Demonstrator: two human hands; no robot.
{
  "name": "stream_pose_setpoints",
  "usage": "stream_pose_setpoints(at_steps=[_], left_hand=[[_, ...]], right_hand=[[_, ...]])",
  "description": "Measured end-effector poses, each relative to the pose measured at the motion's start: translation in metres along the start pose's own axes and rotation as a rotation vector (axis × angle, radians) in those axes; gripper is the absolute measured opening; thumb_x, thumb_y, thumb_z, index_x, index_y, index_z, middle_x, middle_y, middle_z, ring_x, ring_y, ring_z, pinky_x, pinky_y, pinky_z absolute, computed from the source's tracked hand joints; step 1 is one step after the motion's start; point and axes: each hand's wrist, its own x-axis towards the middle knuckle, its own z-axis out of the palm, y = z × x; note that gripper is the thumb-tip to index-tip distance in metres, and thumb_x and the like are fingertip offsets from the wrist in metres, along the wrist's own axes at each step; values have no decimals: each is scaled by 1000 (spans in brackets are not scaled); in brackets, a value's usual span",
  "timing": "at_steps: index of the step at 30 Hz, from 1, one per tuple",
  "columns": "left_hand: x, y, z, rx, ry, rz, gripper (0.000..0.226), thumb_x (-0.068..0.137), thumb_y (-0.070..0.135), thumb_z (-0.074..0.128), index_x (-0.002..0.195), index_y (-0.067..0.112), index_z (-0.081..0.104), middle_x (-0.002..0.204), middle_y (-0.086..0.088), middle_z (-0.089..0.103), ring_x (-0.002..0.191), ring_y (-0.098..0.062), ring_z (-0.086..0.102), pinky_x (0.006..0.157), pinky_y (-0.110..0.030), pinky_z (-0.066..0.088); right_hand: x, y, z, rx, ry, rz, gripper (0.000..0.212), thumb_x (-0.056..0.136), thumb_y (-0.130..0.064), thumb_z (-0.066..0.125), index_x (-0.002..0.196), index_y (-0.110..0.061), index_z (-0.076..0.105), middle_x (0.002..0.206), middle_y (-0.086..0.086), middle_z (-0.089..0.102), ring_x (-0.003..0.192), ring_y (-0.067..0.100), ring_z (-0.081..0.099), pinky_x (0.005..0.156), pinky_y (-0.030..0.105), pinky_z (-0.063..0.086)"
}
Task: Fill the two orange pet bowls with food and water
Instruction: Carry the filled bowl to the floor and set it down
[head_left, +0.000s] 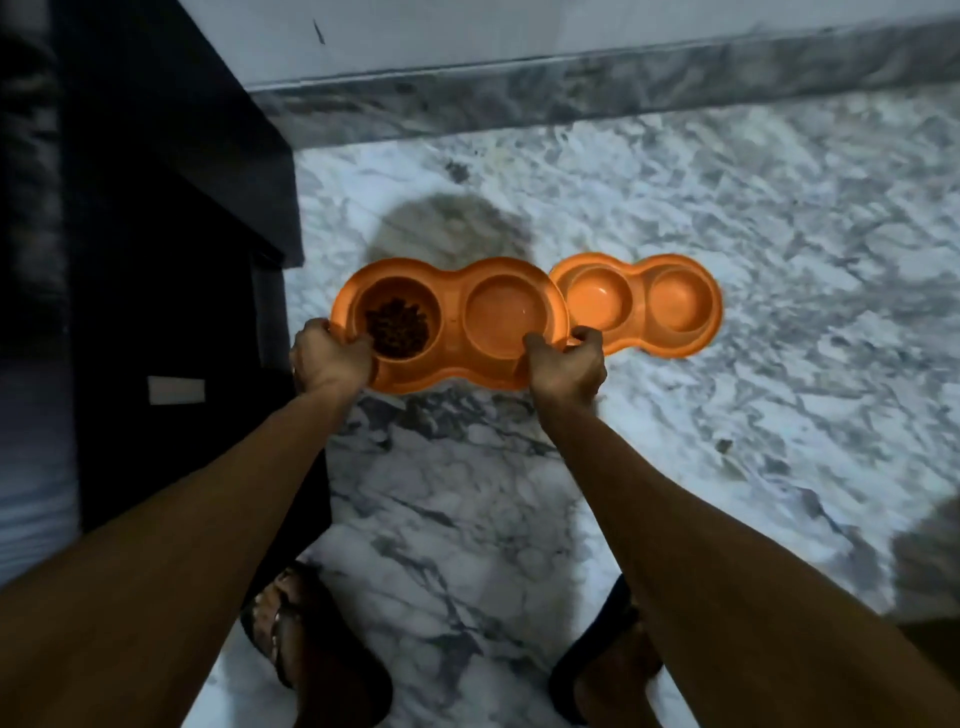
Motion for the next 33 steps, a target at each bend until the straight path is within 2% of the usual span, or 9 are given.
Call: stream_pose_setpoints(at_steps=[4, 6, 8, 15, 21, 24, 28, 30, 33], left_hand=[[24, -27, 36, 16, 21, -53, 32, 82, 30, 69, 99, 3, 68, 101, -19, 69, 99, -36, 64, 81, -38, 53], [30, -39, 48, 1, 20, -87, 30, 81, 28, 70, 101, 5, 67, 103, -17, 69, 99, -34, 65, 82, -37, 55], [32, -48, 56, -8, 19, -111, 28, 80, 24, 70, 100, 4, 67, 101, -17, 69, 96, -33, 65, 74, -32, 51], [41, -62, 75, -12, -6, -127, 28, 78, 21, 71, 102, 8, 67, 103, -15, 69, 100, -34, 65, 85, -45, 57], [42, -63, 80, -9, -1, -118, 25, 82, 25, 69, 101, 8, 68, 102, -16, 70, 100, -32, 64, 85, -43, 55], [41, -61, 79, -32, -19, -135, 37, 78, 28, 69, 110, 9, 66, 111, -15, 68, 108, -33, 62, 90, -43, 53], [26, -43, 77, -9, 21, -162, 69, 82, 39, 67, 139, 7, 44, 141, -15, 45, 130, -32, 45, 105, -45, 43], [15, -27, 80, 17, 71, -118, 72, 83, 40, 62, 143, 7, 39, 144, -15, 40, 134, -33, 41, 106, -46, 40], [-1, 6, 97, -16, 109, 24, 60, 84, 33, 62, 135, 4, 49, 136, -18, 49, 126, -35, 48, 102, -43, 43]], right_hand=[[22, 39, 33, -10, 25, 5, 58, 65, -32, 79, 113, -6, 59, 101, 16, 69, 98, 37, 64, 84, 42, 53], [30, 51, 42, -21, 24, 16, 54, 68, -28, 80, 113, -7, 59, 105, 16, 68, 100, 36, 64, 82, 37, 48], [36, 60, 50, -41, 1, 28, 56, 70, -28, 80, 117, -9, 57, 112, 16, 67, 104, 35, 63, 85, 36, 47], [51, 74, 60, -98, -30, 52, 61, 72, -31, 78, 124, -11, 53, 123, 13, 61, 114, 32, 59, 96, 45, 49], [56, 79, 63, -109, -45, 55, 64, 75, -32, 77, 128, -10, 50, 130, 12, 55, 118, 30, 54, 99, 48, 46], [56, 79, 61, -105, -53, 55, 64, 75, -31, 77, 128, -10, 50, 130, 13, 55, 118, 30, 55, 99, 47, 46], [59, 77, 43, -62, -11, 44, 59, 77, -34, 75, 126, -9, 54, 127, 13, 57, 118, 30, 55, 98, 43, 46], [68, 74, 25, -43, 47, 47, 53, 79, -37, 71, 121, -7, 58, 124, 15, 59, 118, 32, 55, 96, 39, 43], [93, 66, -9, -66, 129, 92, 48, 82, -40, 67, 117, -9, 59, 123, 15, 57, 116, 34, 56, 93, 40, 45]])
